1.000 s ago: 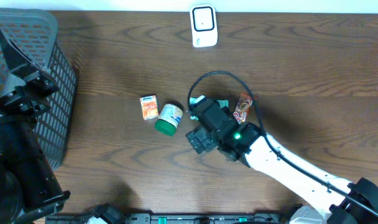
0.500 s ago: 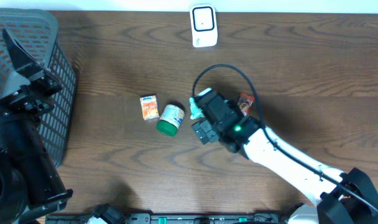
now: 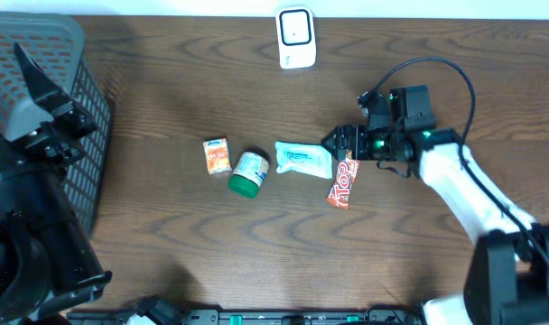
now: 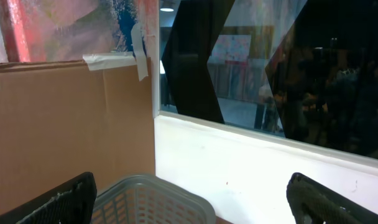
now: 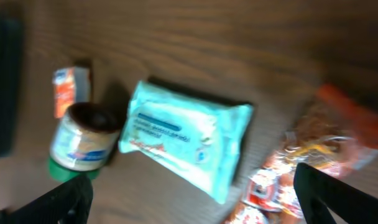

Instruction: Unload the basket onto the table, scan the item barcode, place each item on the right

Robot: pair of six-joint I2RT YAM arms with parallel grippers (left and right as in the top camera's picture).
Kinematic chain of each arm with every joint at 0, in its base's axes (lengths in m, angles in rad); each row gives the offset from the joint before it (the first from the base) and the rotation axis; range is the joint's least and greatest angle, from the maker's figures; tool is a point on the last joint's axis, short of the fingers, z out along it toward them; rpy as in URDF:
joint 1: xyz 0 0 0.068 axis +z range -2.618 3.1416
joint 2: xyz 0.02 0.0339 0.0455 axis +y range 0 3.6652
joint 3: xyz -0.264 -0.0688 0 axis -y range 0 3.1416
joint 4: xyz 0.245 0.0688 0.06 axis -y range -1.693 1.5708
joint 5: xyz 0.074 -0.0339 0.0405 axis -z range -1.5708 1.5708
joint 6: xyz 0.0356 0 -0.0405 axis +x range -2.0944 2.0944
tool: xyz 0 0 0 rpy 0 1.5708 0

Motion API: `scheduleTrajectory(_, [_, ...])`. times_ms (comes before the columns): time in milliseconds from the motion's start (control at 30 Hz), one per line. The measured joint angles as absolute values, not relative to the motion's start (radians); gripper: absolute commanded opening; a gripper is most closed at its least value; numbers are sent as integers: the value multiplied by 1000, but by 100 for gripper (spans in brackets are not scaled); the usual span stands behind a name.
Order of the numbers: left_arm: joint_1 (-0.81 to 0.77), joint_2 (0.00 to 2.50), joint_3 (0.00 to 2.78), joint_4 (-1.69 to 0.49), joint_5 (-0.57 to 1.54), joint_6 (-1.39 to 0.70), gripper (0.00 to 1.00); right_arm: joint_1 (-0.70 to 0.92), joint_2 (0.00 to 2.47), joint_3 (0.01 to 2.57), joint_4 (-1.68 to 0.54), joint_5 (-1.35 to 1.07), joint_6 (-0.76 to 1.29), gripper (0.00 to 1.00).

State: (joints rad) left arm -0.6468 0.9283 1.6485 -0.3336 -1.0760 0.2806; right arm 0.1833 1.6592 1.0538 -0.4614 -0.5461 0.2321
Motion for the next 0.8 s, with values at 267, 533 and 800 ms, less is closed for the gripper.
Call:
scheduleTrajectory(267, [-647,929,1648,-334,-1076,278,98,244,1872,1143,-544,-645,282,97])
scheduleTrajectory(533, [-647,929,1648,-334,-1076,269,98,236,1906,1154,-642,-558,354,99])
scheduleTrajectory(800, [-647,929,1648,-334,-1076,266,98,236,1920,1170,-663,-541,411,99])
